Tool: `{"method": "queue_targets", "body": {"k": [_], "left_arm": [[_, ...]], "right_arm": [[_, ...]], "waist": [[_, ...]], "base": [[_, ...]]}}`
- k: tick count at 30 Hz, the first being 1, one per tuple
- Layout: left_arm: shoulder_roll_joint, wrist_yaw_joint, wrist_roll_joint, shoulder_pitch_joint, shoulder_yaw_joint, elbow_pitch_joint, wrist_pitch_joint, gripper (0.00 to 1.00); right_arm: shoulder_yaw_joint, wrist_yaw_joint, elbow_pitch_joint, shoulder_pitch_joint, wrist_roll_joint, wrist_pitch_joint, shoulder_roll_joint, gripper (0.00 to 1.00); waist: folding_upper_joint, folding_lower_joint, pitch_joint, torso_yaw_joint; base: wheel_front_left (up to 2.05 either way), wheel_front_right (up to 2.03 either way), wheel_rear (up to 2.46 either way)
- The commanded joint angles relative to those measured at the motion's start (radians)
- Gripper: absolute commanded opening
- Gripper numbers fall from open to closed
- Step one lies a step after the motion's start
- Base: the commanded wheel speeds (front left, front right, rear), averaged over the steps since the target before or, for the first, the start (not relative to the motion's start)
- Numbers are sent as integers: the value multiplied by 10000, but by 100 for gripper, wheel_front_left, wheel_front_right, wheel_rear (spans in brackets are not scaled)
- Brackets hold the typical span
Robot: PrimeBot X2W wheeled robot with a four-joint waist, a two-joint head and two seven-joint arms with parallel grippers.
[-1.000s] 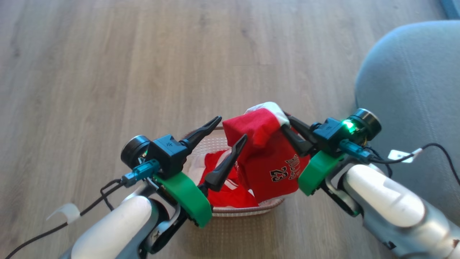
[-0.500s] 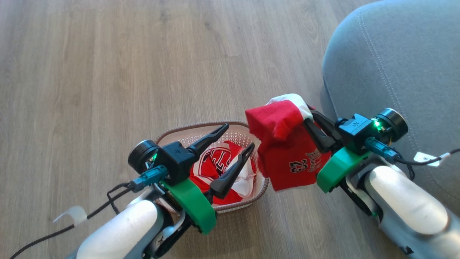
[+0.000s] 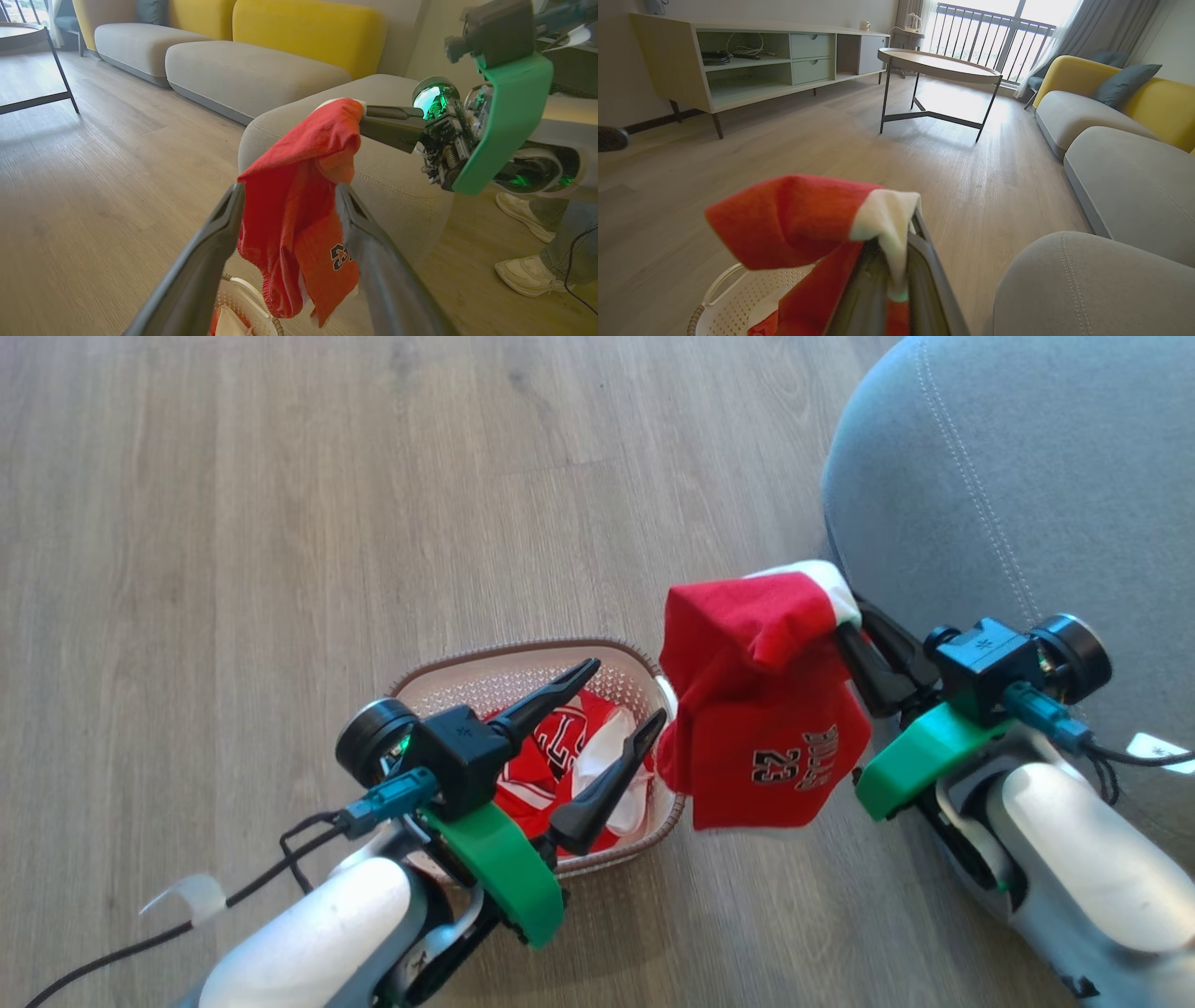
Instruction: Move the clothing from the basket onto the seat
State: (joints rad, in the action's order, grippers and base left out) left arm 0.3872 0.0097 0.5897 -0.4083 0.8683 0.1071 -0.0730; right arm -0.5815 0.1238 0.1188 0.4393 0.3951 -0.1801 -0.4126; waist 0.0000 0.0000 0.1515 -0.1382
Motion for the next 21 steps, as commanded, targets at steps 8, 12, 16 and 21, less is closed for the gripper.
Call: {"method": "queue_targets", "body": {"k": [8, 12, 16, 21], "left_arm": [[229, 105, -92, -389, -291, 478, 40, 100], [214, 116, -106, -437, -251, 546, 74, 100], [234, 124, -120, -475, -226, 606, 102, 100], [273, 112, -158, -546, -186, 709, 159, 100]], "right_arm": [[421, 69, -569, -275, -201, 37, 81, 0], [528, 69, -618, -356, -254, 56, 127, 0], [691, 69, -687, -431, -325, 86, 191, 0], [979, 69, -710, -457, -342, 89, 261, 0]], "waist": [[0, 0, 121, -400], [0, 0, 207, -569], [0, 0, 345, -698], [0, 0, 597, -741]], "base": [[0, 0, 0], [0, 0, 0], [0, 0, 0], [0, 0, 0]]}}
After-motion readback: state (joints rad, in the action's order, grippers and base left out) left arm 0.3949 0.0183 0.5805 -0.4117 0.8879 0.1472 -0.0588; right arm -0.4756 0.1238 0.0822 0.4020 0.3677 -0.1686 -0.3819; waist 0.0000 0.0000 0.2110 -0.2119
